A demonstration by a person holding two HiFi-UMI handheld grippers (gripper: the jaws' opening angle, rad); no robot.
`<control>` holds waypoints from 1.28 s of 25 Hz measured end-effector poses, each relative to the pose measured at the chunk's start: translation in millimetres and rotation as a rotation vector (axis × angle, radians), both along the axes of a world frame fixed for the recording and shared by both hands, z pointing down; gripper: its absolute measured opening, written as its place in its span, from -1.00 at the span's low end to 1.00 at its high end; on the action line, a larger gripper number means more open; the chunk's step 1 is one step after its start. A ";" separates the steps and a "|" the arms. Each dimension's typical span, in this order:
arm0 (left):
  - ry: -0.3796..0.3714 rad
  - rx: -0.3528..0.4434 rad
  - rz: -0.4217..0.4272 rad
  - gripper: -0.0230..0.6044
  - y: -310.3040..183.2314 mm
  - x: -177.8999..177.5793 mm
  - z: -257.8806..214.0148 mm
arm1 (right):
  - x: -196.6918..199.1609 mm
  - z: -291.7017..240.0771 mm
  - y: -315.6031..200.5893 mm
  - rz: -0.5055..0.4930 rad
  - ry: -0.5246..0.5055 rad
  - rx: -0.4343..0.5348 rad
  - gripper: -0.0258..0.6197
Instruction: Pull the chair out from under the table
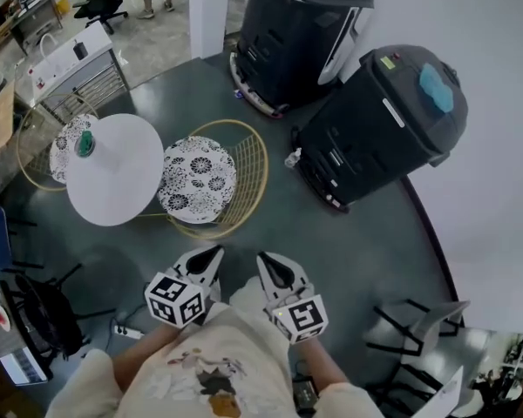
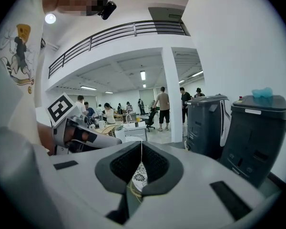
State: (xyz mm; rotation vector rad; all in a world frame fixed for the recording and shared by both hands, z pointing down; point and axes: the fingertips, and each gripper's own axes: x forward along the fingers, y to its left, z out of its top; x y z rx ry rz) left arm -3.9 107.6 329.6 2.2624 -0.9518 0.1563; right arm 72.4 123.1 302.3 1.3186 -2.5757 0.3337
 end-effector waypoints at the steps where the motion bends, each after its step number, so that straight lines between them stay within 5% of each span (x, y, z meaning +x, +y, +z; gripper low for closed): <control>1: -0.001 -0.009 -0.004 -0.90 -7.4 -3.2 2.2 | -0.8 1.4 -8.2 -0.002 0.003 -0.012 -0.89; 6: -0.002 -0.051 -0.048 -0.90 -45.1 -13.3 21.2 | -3.4 18.6 -56.1 -0.044 0.006 -0.058 -0.89; 12: -0.077 -0.001 -0.077 -0.90 -99.3 -7.7 30.7 | -9.3 32.8 -122.3 -0.189 -0.025 -0.090 -0.89; 17: -0.099 -0.071 -0.090 -0.90 -118.8 14.7 41.2 | 0.1 38.7 -167.0 -0.283 -0.082 -0.155 -0.89; 25: -0.136 -0.116 -0.108 -0.90 -153.4 32.9 92.0 | 17.3 95.4 -213.6 -0.229 -0.096 -0.240 -0.88; 32: -0.134 -0.187 -0.002 -0.78 -148.6 56.5 152.8 | 41.9 159.5 -223.7 -0.122 -0.075 -0.359 -0.75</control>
